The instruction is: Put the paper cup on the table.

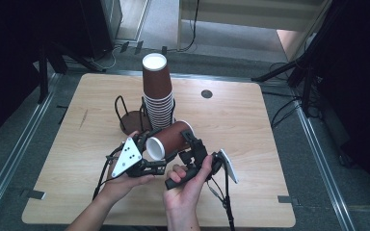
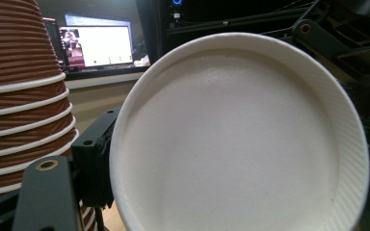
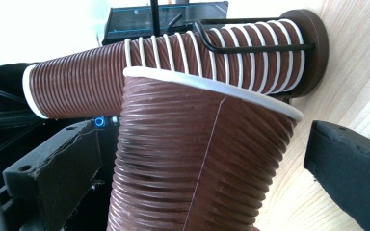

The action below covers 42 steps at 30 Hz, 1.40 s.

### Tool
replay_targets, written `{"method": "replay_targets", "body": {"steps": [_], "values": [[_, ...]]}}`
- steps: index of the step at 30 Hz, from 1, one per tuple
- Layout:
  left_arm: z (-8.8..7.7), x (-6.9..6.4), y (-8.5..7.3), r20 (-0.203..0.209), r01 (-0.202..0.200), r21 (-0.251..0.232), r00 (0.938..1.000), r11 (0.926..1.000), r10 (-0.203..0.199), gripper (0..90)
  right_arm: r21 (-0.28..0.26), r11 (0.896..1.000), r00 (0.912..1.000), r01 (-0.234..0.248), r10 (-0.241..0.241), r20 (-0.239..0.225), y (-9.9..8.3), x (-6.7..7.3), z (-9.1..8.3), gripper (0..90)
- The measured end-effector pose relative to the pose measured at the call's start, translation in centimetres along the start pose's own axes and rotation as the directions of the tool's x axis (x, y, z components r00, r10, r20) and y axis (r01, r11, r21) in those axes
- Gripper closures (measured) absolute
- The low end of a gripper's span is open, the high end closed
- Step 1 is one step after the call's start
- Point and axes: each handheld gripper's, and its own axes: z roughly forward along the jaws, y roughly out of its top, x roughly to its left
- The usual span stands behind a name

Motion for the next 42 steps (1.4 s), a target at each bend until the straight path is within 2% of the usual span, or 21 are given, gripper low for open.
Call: {"method": "replay_targets", "body": {"steps": [4, 6, 9, 22, 27, 33, 40, 42], "values": [[0.0, 0.0, -0.1, 0.000, -0.012, 0.002, 0.9999, 0.9999, 0.012, 21.0, 0.009, 1.000, 0.9999, -0.011, 0.011, -0.009, 0.1, -0.1, 0.2, 0.0], [-0.1, 0.0, 0.0, 0.013, 0.009, -0.004, 0.9999, 0.9999, -0.009, 21.0, 0.022, 1.000, 0.9998, -0.020, 0.020, -0.010, 0.2, -0.2, 0.4, 0.0], [0.0, -0.1, 0.0, 0.019, 0.002, 0.003, 0.9998, 1.0000, -0.002, 21.0, 0.052, 0.998, 0.9994, -0.036, 0.036, 0.000, 0.4, -0.5, 0.7, 0.0], [-0.1, -0.3, 0.1, 0.048, -0.006, -0.009, 0.9988, 0.9999, 0.007, 21.2, 0.086, 0.995, 0.9981, -0.042, 0.046, -0.041, 0.6, -0.8, 1.1, 0.0], [0.0, -0.4, 0.1, 0.060, -0.001, -0.007, 0.9982, 1.0000, 0.001, 21.2, 0.124, 0.992, 0.9974, -0.027, 0.035, -0.062, 0.6, -1.0, 1.2, 0.0], [0.0, -0.5, 0.0, 0.065, -0.002, -0.001, 0.9979, 1.0000, 0.002, 21.2, 0.137, 0.990, 0.9968, -0.019, 0.029, -0.074, 0.8, -1.2, 1.5, 0.0], [0.0, -0.3, 0.0, 0.061, 0.001, -0.001, 0.9981, 1.0000, -0.001, 21.0, 0.147, 0.989, 0.9950, -0.031, 0.045, -0.089, 0.8, -1.4, 1.7, 2.8], [0.0, -0.1, -0.1, 0.069, 0.013, 0.003, 0.9975, 0.9999, -0.013, 20.4, 0.152, 0.988, 0.9948, -0.041, 0.054, -0.086, 0.8, -1.5, 1.7, 4.3]]}}
